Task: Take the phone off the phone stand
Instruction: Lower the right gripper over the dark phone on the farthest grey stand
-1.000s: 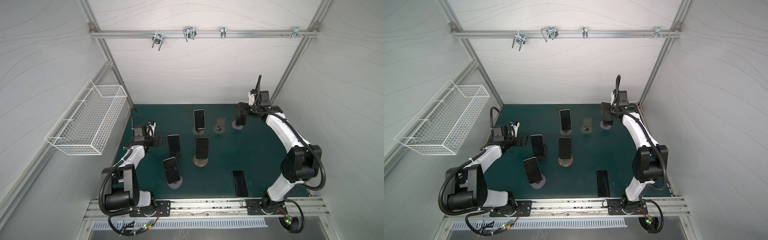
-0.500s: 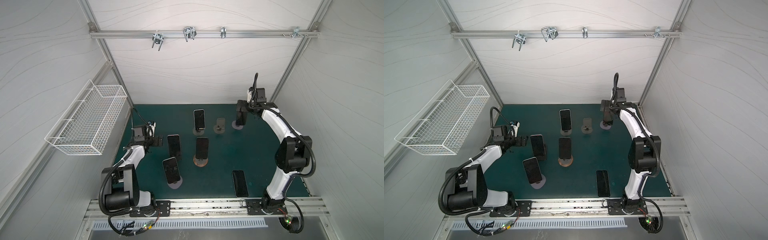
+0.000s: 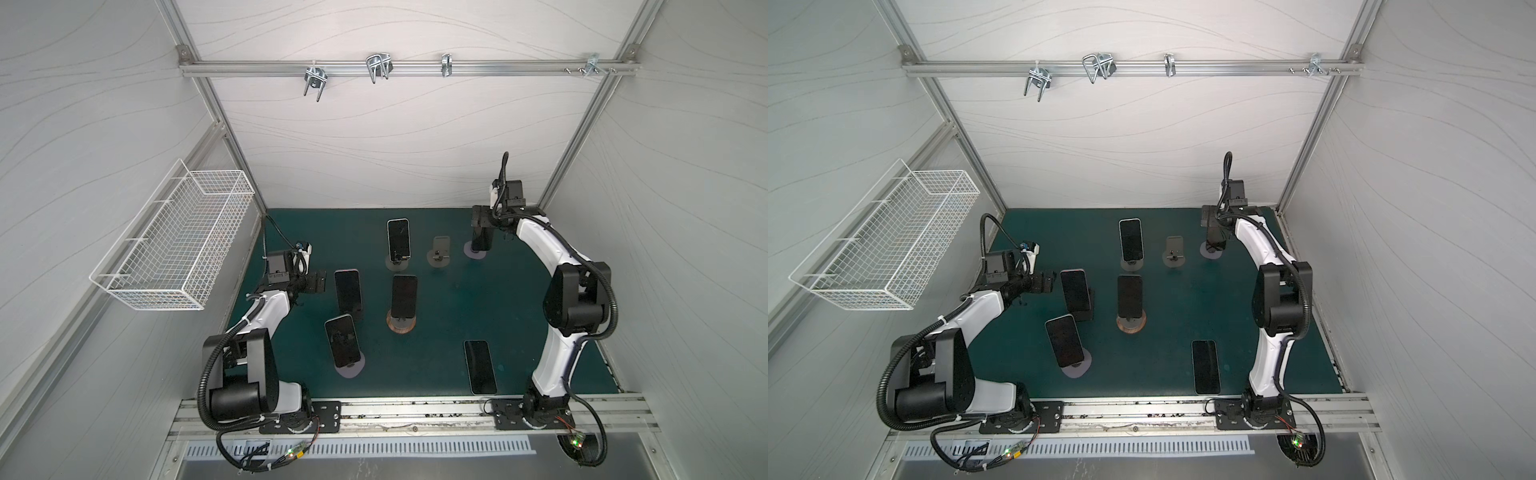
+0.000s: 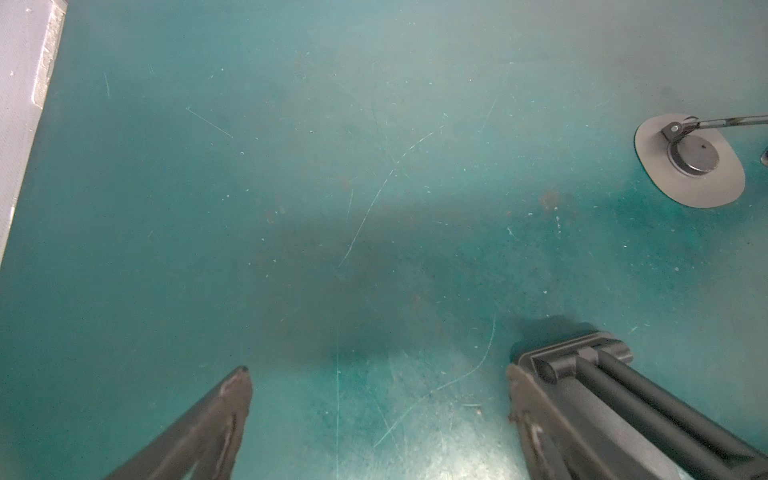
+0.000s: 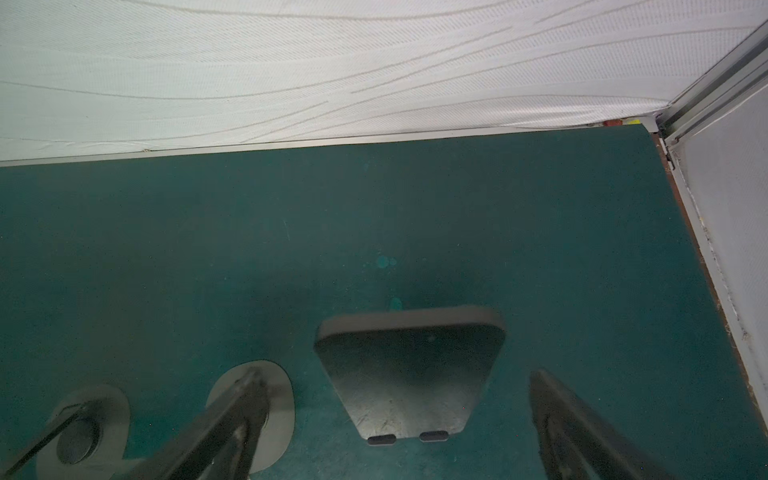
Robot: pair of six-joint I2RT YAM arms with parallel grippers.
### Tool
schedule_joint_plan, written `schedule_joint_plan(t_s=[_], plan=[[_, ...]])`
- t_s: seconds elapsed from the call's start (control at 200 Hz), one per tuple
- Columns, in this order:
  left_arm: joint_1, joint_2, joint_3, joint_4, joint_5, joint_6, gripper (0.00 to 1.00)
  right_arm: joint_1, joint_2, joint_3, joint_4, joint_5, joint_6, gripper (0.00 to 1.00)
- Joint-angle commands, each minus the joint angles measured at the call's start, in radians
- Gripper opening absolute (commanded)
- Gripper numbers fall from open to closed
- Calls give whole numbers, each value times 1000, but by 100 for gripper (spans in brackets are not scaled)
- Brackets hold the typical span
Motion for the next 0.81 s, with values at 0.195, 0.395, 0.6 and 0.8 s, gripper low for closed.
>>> schedule_joint_plan(t_s=[0.195,0.395,0.6,0.8], plan=[[4,-5,17,17,8,13,97,-54,45,31,34,-75,5,99],[3,3,25,11,6,12,97,-56,61,36,48,-113,31,99],[3,3,25,12,7,13,97,-52,68,37,52,-107,47,94],[3,6,28,11,9,13,97,-36,76,19,58,-124,93,73]])
